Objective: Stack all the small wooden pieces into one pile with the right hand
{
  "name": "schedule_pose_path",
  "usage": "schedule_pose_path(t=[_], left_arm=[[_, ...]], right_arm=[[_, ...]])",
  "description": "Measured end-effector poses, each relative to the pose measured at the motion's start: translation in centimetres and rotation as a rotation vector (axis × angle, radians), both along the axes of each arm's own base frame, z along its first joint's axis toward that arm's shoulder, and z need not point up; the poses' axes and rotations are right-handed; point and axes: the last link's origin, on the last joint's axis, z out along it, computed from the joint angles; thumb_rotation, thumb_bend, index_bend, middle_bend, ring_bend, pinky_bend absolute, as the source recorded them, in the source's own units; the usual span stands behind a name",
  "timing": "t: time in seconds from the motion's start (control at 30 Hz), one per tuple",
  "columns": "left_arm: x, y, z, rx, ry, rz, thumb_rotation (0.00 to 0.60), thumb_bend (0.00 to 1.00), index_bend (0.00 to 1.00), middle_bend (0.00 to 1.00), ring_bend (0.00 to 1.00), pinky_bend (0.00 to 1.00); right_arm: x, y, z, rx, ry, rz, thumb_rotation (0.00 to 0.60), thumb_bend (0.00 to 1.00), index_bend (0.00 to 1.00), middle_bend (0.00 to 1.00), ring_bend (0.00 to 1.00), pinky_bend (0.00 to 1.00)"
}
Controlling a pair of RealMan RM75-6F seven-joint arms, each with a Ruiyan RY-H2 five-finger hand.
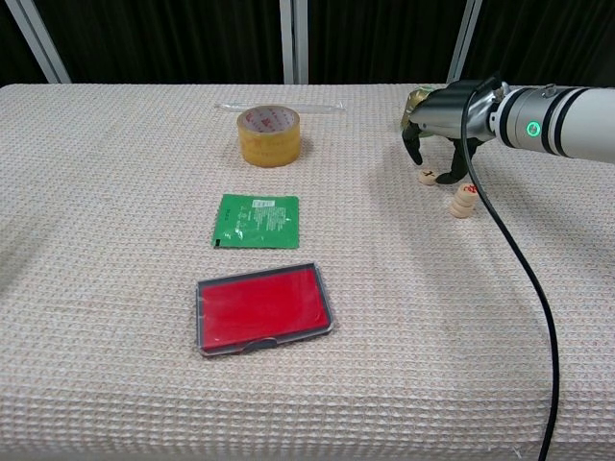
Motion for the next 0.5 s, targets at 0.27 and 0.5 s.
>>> schedule_pose_path(t=[0.27, 0.5], left_arm=[[-0.26, -0.11, 0.05, 0.003, -0.003, 0.007, 0.6, 0.0, 0.22, 0.2, 0.18, 0.23], [-0.55, -0.27, 0.14, 0.007, -0.005, 0.011, 0.6, 0.0, 0.22, 0.2, 0.18, 0.23]], right_arm=[[0.37, -0.13, -0.64, 0.006, 0.001, 0.006, 0.6, 0.22, 0.48, 0.32, 0.09, 0.11], [0.54, -0.19, -0.91, 0.005, 0.005, 0.007, 0.6, 0.3, 0.53, 0.34, 0.09, 0.11]])
